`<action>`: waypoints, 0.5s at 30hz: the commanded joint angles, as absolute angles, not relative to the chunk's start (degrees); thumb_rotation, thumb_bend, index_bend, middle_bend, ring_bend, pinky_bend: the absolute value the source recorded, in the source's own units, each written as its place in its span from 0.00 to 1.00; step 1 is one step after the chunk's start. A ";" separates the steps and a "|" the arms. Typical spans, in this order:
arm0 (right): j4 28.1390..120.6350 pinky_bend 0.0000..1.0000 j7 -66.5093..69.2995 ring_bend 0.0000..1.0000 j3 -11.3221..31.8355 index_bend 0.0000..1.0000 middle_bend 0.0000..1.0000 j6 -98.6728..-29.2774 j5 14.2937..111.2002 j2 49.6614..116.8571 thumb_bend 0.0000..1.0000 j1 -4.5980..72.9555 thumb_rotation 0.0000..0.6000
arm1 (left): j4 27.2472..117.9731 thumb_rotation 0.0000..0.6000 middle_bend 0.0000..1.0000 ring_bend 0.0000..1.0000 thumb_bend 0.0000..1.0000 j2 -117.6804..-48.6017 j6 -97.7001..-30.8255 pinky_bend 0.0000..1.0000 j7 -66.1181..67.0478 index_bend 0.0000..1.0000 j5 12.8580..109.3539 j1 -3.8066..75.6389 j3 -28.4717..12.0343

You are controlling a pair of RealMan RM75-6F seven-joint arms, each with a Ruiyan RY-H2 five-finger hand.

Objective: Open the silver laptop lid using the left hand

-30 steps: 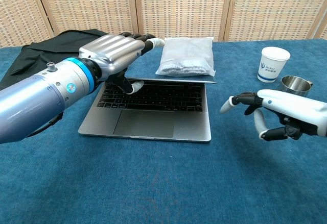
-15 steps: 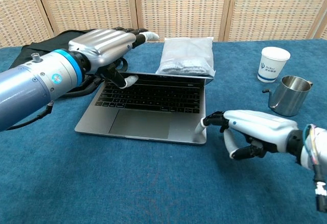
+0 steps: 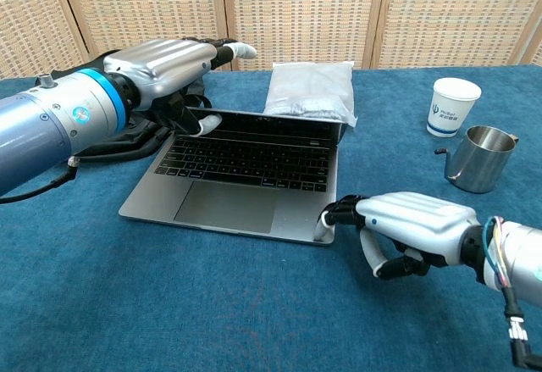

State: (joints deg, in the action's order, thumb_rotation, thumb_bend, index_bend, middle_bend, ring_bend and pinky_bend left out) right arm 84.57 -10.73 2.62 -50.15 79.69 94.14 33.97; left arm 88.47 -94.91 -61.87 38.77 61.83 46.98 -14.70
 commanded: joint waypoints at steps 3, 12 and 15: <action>84.90 0.20 -14.27 0.07 1.41 0.22 0.14 -49.34 79.73 93.63 1.00 34.74 1.00 | 88.66 1.00 0.00 0.00 0.47 -94.67 -61.89 0.00 37.83 0.00 61.40 47.18 -14.89; 85.76 0.20 -18.63 0.06 0.71 0.22 0.14 -50.07 79.39 92.61 1.00 35.01 1.00 | 88.39 1.00 0.00 0.00 0.46 -94.09 -62.28 0.00 37.63 0.00 60.92 47.96 -15.19; 85.81 0.20 -19.44 0.06 0.41 0.22 0.14 -50.21 79.54 92.31 1.00 35.11 1.00 | 88.15 1.00 0.00 0.00 0.46 -93.93 -62.33 0.00 38.05 0.00 60.17 48.60 -15.96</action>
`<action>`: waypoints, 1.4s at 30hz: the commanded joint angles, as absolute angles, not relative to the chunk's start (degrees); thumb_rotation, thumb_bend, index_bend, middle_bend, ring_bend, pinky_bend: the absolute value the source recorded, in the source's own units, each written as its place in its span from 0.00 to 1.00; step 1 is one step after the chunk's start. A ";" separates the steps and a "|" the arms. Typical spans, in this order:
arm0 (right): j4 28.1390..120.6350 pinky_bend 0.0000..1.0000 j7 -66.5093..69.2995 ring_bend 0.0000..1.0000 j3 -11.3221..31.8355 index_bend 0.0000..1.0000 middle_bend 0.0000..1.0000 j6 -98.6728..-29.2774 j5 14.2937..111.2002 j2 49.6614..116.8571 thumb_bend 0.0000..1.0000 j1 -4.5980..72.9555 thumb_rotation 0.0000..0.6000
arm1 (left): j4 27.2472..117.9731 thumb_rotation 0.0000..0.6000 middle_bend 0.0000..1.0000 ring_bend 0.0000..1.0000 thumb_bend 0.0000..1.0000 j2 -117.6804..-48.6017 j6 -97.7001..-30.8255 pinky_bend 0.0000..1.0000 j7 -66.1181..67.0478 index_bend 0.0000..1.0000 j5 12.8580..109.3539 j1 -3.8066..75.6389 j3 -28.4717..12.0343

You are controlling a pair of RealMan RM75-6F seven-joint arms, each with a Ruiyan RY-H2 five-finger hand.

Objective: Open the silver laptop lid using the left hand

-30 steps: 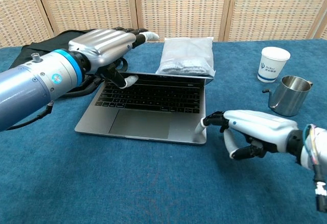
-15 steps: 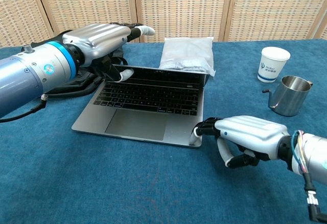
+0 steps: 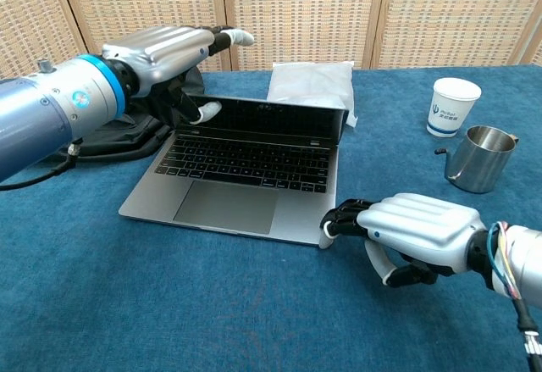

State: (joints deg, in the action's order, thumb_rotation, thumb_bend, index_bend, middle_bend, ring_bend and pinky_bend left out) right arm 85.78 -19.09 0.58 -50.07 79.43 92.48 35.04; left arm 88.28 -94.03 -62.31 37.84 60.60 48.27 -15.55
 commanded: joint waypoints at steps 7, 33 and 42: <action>85.97 0.20 -21.65 0.06 -0.14 0.22 0.14 -50.19 79.75 91.58 1.00 35.55 1.00 | 86.58 1.00 0.00 0.00 0.46 -93.69 -61.75 0.00 40.75 0.00 54.87 51.26 -19.31; 88.02 0.20 -29.45 0.06 -0.52 0.22 0.14 -48.82 78.62 91.00 1.00 37.90 1.00 | 81.35 1.00 0.00 0.00 0.46 -91.64 -58.95 0.00 38.73 0.00 44.00 56.61 -23.03; 88.32 0.20 -31.42 0.06 -0.25 0.22 0.14 -47.98 77.17 91.60 1.00 38.83 1.00 | 79.73 1.00 0.00 0.00 0.46 -91.63 -58.26 0.00 37.77 0.00 41.56 58.12 -23.65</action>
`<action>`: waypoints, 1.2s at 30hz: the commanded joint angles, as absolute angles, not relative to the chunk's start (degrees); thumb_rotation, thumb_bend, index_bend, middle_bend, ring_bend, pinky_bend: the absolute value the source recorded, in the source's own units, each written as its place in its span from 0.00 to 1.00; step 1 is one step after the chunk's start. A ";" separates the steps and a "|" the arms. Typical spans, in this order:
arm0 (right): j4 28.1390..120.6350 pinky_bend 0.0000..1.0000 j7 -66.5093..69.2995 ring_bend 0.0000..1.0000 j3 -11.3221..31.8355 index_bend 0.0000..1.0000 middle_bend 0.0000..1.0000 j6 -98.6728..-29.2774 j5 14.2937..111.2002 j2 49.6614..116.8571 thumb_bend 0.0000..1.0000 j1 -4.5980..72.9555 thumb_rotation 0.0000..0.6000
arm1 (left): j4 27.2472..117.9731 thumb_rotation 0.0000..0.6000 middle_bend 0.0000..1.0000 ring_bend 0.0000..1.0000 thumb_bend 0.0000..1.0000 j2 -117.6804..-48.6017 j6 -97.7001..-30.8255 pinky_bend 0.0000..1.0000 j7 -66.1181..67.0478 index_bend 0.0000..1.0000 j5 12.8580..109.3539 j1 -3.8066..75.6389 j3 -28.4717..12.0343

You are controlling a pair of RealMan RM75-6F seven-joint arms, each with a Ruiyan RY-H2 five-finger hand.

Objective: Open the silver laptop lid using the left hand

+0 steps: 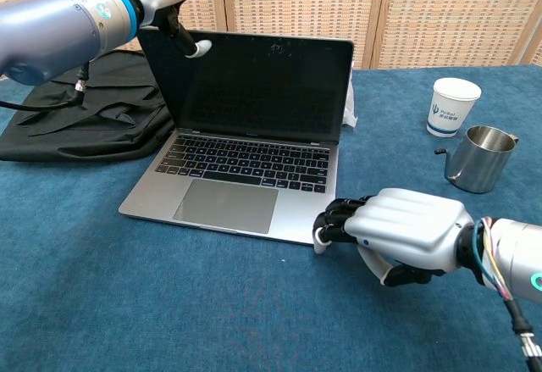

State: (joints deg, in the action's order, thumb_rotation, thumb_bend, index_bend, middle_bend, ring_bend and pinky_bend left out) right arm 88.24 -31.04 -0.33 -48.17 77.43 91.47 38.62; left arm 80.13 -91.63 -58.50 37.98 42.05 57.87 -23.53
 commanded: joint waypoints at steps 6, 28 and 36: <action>88.89 0.20 -33.11 0.06 -0.16 0.22 0.14 -47.51 75.85 91.60 1.00 39.51 1.00 | 77.66 1.00 0.00 0.00 0.46 -91.62 -57.47 0.00 37.11 0.00 40.25 59.11 -23.54; 88.67 0.20 -32.05 0.06 -0.68 0.22 0.14 -48.19 74.80 91.87 1.00 39.96 1.00 | 70.23 1.00 0.00 0.00 0.44 -90.68 -54.84 0.00 33.15 0.00 37.67 60.37 -23.04; 88.83 0.20 -31.70 0.06 -0.64 0.22 0.14 -48.57 74.97 91.50 1.00 40.10 1.00 | 67.38 1.00 0.00 0.00 0.44 -92.04 -54.36 0.00 32.88 0.00 37.79 61.00 -22.24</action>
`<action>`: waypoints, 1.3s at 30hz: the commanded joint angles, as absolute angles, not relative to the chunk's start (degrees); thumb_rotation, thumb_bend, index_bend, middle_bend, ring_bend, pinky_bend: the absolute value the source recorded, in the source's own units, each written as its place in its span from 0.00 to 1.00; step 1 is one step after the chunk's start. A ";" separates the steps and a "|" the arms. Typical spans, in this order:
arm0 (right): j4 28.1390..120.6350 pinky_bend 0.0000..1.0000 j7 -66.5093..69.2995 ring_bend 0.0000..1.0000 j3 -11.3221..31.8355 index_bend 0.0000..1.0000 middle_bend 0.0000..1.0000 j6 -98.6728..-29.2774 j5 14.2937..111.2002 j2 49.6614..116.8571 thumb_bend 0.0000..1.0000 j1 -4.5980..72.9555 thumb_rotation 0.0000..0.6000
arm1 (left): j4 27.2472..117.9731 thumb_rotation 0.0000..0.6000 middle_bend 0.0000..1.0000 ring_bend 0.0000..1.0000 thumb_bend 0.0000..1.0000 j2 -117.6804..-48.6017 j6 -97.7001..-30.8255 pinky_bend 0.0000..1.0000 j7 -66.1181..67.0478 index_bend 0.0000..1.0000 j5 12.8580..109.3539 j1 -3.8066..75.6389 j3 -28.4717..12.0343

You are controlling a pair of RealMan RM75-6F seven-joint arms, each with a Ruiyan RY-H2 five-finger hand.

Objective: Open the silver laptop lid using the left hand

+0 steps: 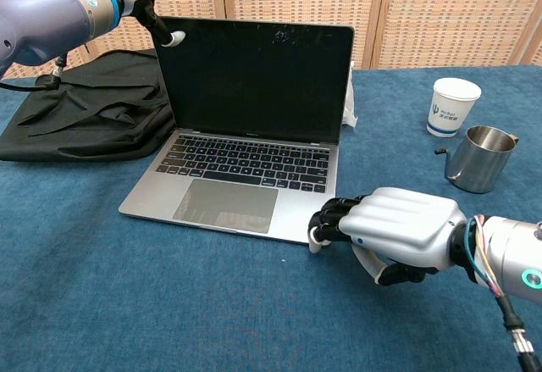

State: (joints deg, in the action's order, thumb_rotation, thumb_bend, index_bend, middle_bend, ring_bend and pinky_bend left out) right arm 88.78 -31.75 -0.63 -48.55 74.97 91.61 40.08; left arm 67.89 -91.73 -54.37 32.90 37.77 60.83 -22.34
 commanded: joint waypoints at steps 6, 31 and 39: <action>89.37 0.20 -31.70 0.06 -0.83 0.22 0.14 -48.90 75.19 90.99 1.00 40.08 1.00 | 64.50 1.00 0.00 0.00 0.44 -93.41 -53.58 0.00 31.85 0.00 38.05 61.37 -22.01; 89.43 0.20 -30.17 0.06 -0.97 0.22 0.15 -49.99 75.34 89.79 1.00 39.69 1.00 | 62.53 1.00 0.00 0.00 0.45 -91.82 -52.22 0.00 33.80 0.00 36.57 62.91 -22.37; 92.15 0.20 -29.00 0.05 -0.22 0.22 0.15 -52.82 77.36 88.61 1.00 39.11 1.00 | 70.23 1.00 0.00 0.00 0.45 -87.01 -54.77 0.00 30.58 0.00 40.41 59.90 -21.87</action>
